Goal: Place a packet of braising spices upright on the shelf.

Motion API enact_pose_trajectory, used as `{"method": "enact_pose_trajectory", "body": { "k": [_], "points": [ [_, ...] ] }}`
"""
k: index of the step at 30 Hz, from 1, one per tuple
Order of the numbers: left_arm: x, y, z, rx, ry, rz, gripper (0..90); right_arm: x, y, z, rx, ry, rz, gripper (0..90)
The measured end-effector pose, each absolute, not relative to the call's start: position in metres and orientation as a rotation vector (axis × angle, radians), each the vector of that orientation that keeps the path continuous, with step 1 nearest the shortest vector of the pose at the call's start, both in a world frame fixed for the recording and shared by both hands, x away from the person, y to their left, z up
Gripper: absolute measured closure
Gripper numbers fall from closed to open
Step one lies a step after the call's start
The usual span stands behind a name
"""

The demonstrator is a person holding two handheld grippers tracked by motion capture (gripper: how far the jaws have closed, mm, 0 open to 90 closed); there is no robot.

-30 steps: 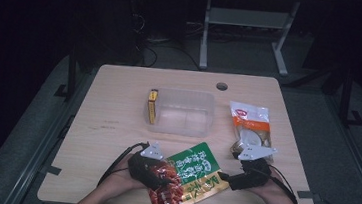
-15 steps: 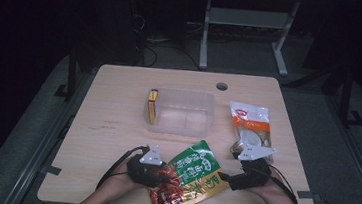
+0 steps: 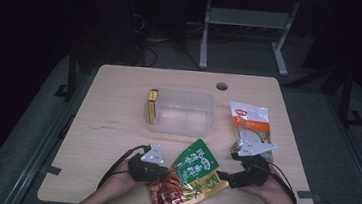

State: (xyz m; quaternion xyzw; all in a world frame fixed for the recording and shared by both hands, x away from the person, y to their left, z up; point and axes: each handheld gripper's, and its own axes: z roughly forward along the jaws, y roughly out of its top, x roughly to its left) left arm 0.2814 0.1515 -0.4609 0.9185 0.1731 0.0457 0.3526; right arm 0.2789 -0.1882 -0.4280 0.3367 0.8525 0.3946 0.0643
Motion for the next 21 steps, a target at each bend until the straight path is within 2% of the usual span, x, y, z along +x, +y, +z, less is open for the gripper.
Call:
{"method": "enact_pose_trajectory", "body": {
  "k": [4,12,21],
  "points": [
    [0.281,0.152,-0.460,2.380,0.443,0.106,88.8,0.278,-0.189,-0.428,1.006,2.610,1.254,14.1],
    [0.286,0.162,-0.451,2.330,0.451,0.080,89.8,0.277,-0.190,-0.427,0.971,2.604,1.272,20.1],
    [0.288,0.182,-0.427,2.292,0.437,0.185,89.8,0.280,-0.188,-0.422,0.993,2.590,1.329,20.9]
  ]
}}
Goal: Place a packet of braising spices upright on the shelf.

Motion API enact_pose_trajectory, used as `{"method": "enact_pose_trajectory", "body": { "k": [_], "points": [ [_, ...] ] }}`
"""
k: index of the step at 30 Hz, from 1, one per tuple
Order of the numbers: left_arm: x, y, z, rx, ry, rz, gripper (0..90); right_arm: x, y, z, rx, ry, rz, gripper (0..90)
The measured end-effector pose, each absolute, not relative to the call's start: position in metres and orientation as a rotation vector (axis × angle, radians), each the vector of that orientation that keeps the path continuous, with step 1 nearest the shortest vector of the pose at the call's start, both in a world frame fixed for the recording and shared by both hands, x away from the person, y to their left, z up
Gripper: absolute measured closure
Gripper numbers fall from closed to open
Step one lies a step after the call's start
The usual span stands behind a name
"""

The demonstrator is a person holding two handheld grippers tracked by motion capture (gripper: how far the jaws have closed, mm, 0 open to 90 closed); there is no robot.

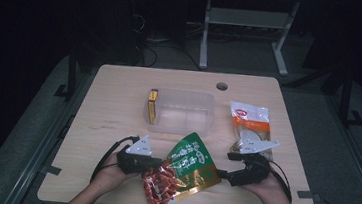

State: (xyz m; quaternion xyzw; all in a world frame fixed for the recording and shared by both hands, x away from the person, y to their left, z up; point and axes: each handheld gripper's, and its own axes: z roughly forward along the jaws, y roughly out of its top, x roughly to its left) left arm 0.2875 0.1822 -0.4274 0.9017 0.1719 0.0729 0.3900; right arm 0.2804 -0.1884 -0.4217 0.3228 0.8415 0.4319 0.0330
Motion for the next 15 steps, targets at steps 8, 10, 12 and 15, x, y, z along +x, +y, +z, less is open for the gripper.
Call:
{"method": "enact_pose_trajectory", "body": {
  "k": [8,10,12,15],
  "points": [
    [0.288,0.198,-0.417,2.250,0.439,0.226,89.8,0.296,-0.166,-0.407,0.917,2.596,1.392,22.0],
    [0.289,0.200,-0.415,2.245,0.432,0.233,89.8,0.300,-0.160,-0.404,0.904,2.598,1.405,23.5],
    [0.288,0.202,-0.413,2.247,0.423,0.234,89.8,0.305,-0.156,-0.403,0.886,2.612,1.429,25.0],
    [0.288,0.203,-0.411,2.239,0.417,0.235,89.8,0.313,-0.149,-0.399,0.863,2.626,1.451,29.3]
  ]
}}
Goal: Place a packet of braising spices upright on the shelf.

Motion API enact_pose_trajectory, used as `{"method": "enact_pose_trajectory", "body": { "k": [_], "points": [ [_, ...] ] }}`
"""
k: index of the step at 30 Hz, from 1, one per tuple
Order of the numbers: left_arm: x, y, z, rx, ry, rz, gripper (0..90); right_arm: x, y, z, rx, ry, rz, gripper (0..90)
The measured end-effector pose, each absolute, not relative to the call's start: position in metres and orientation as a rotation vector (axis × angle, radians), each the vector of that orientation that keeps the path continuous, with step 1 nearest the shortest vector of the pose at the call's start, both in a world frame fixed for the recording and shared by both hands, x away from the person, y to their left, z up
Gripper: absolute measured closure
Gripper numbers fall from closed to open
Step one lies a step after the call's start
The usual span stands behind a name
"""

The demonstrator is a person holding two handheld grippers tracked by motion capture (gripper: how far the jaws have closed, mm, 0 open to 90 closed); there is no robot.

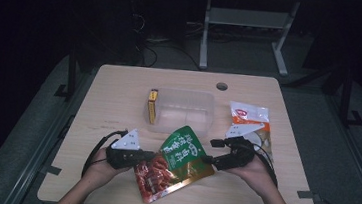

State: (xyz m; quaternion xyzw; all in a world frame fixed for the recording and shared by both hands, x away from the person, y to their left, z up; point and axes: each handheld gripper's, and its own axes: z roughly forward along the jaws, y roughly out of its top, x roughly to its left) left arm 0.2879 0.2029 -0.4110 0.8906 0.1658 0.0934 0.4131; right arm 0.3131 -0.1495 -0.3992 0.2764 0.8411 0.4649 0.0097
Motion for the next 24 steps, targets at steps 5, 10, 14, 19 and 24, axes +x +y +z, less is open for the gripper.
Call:
{"method": "enact_pose_trajectory", "body": {
  "k": [5,10,14,19,24],
  "points": [
    [0.287,0.205,-0.407,2.228,0.404,0.251,89.9,0.332,-0.137,-0.393,0.805,2.677,1.495,35.2],
    [0.287,0.212,-0.403,2.223,0.399,0.263,89.9,0.347,-0.121,-0.396,0.718,2.735,1.512,44.9],
    [0.288,0.217,-0.400,2.196,0.406,0.269,89.9,0.352,-0.115,-0.403,0.714,2.768,1.509,47.9],
    [0.286,0.219,-0.397,2.186,0.380,0.261,89.9,0.352,-0.112,-0.411,0.698,2.809,1.482,54.8],
    [0.283,0.218,-0.395,2.184,0.360,0.258,89.8,0.351,-0.110,-0.412,0.679,2.820,1.486,64.8]
  ]
}}
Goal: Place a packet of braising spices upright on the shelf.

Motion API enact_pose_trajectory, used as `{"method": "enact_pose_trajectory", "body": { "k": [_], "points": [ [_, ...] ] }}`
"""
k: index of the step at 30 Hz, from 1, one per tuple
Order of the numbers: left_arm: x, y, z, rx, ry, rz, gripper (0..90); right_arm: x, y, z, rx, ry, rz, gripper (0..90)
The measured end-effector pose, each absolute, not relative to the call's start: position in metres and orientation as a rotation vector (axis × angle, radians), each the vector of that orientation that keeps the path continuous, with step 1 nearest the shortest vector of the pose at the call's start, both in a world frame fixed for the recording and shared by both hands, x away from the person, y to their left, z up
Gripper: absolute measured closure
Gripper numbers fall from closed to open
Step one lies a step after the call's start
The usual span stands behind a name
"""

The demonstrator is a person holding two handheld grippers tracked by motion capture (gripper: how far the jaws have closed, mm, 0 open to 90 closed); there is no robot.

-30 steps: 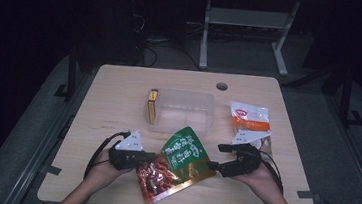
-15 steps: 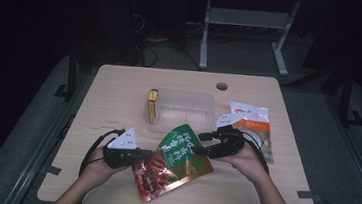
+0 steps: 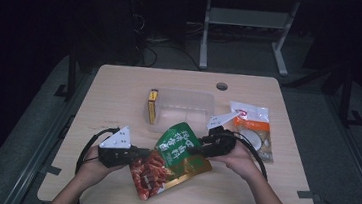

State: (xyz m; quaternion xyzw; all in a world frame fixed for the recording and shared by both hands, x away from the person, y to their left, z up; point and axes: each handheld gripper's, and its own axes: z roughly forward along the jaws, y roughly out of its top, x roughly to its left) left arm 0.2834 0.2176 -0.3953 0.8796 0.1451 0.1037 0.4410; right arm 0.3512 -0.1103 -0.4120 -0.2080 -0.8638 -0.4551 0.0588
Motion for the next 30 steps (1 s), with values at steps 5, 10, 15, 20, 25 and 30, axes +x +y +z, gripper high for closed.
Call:
{"method": "enact_pose_trajectory", "body": {
  "k": [5,10,15,20,25,30],
  "points": [
    [0.2830,0.2171,-0.3955,2.180,0.354,0.259,89.8,0.3508,-0.1093,-0.4121,-0.588,-2.615,-1.371,75.3],
    [0.2830,0.2165,-0.3954,2.184,0.347,0.254,89.8,0.3503,-0.1077,-0.4129,-0.566,-2.613,-1.366,82.5],
    [0.2837,0.2173,-0.3950,2.177,0.347,0.254,89.8,0.3502,-0.1081,-0.4122,-0.559,-2.592,-1.371,87.6],
    [0.2842,0.2179,-0.3951,2.166,0.351,0.248,89.6,0.3476,-0.1085,-0.4091,-0.549,-2.595,-1.374,90.0],
    [0.2853,0.2191,-0.3964,2.154,0.350,0.239,89.4,0.3455,-0.1085,-0.4062,-0.532,-2.618,-1.386,90.0],
    [0.2860,0.2207,-0.3975,2.144,0.348,0.238,89.1,0.3456,-0.1094,-0.4047,-0.524,-2.595,-1.374,90.0]
  ]
}}
